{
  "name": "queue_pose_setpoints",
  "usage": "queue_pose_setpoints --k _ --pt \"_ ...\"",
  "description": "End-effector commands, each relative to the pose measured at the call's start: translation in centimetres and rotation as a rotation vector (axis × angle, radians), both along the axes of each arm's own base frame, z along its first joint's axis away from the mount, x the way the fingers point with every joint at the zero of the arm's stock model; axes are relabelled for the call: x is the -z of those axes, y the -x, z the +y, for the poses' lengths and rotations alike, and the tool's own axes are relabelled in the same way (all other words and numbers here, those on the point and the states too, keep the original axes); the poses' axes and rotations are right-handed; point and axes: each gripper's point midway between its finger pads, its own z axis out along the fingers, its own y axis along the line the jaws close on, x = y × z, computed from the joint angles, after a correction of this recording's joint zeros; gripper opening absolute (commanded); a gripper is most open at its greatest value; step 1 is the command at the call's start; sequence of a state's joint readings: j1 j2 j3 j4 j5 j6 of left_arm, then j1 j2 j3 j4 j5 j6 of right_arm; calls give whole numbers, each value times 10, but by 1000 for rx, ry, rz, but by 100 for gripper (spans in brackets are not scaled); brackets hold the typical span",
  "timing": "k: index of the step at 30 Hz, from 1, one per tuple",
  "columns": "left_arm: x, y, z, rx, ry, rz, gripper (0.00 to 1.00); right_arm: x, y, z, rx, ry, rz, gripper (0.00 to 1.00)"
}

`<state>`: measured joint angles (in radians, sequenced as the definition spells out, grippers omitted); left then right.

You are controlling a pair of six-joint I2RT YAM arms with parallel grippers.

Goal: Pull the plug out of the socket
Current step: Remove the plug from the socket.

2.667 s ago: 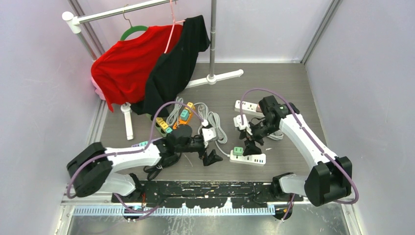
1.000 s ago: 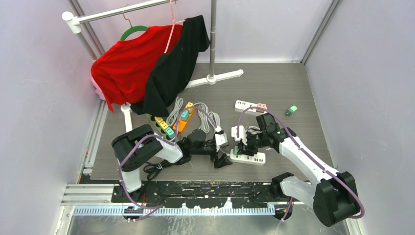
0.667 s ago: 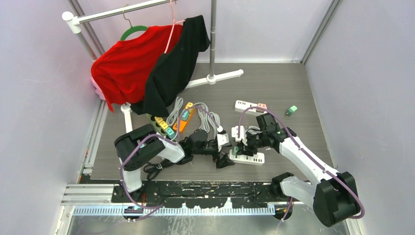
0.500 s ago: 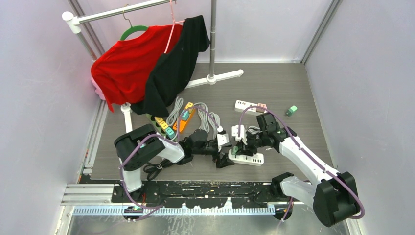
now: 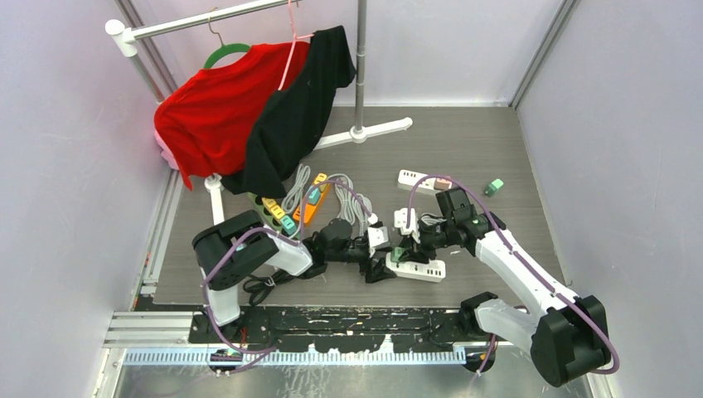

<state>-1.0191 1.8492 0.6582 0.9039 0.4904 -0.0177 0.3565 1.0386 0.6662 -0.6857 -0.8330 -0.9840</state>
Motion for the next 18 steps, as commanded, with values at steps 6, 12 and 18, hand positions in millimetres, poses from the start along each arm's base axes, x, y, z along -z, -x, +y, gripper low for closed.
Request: queue_pose_setpoints --k 6,12,18 --pt "-33 -2 -10 27 56 -49 57 -29 -1 12 -30 -87 -34 1" --pt "-44 -1 -13 46 58 -54 2 -31 5 19 -3 -119 38 1" --pt "-48 1 -14 70 58 -69 0 -45 -19 33 137 -181 82 1"
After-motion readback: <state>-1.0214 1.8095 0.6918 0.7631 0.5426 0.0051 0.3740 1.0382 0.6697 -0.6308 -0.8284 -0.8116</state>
